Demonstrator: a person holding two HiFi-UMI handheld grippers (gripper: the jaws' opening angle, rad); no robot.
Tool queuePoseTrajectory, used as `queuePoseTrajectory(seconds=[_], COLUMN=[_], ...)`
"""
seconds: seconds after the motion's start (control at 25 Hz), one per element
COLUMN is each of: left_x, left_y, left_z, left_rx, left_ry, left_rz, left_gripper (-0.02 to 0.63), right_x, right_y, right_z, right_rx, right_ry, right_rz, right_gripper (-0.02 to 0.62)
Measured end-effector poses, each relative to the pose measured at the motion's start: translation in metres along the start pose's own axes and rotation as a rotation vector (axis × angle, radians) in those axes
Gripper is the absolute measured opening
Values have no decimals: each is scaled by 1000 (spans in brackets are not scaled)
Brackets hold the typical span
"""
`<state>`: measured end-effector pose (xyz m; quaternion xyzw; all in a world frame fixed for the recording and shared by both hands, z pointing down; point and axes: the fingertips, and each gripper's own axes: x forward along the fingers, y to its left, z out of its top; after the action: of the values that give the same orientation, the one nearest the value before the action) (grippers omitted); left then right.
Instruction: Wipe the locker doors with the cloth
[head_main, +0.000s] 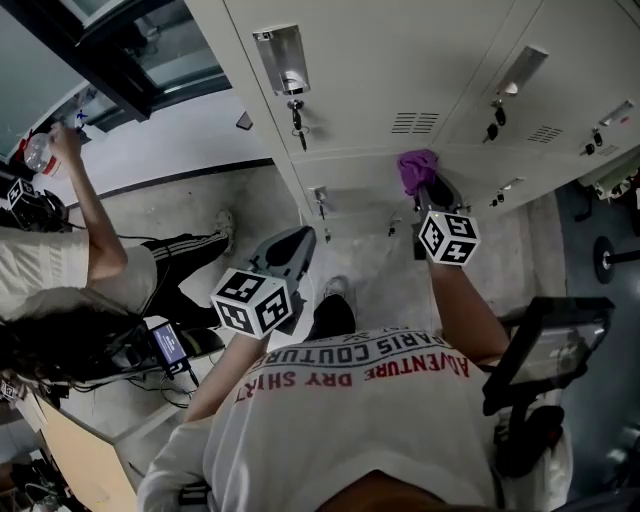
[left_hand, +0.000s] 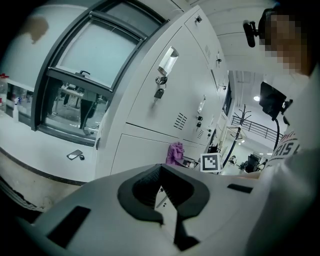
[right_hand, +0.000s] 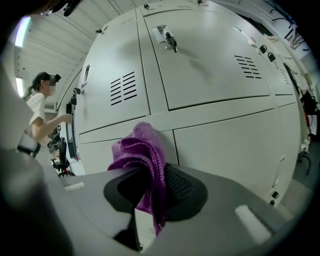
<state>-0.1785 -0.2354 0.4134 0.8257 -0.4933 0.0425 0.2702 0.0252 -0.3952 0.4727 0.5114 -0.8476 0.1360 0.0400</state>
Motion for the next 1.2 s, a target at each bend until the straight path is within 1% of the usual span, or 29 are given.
queuePoseTrajectory(seconds=[0.12,0.32,0.52,0.68,0.8,0.96,1.2], left_x=[-4,-16,-39,-57,-68,-80,-82], left_y=[5,18,40,57,69,83,91], left_z=[-3,-6,-13,-16,-15,-15,-19], left_rx=[-10,-27,-54,-73,-82,-90,-101], left_ry=[-7,-19,-27,-35,-47,-56,-60], left_rz=[7,32,92,135,163,195,207], left_gripper=[0,0,0,0,0,0,0], right_x=[-5,1,16,30,42,60,84], right_y=[19,77,140,182,205,224,227], right_z=[-8,-20,-46,-71,-88,-104,-114], right_rx=[-8,-5,-18,-40,-45,-76,-98], right_ry=[5,18,77,133,173,207,233], right_rz=[30,153,280,351,380,398,368], right_gripper=[81,81,81,81,80,80,80])
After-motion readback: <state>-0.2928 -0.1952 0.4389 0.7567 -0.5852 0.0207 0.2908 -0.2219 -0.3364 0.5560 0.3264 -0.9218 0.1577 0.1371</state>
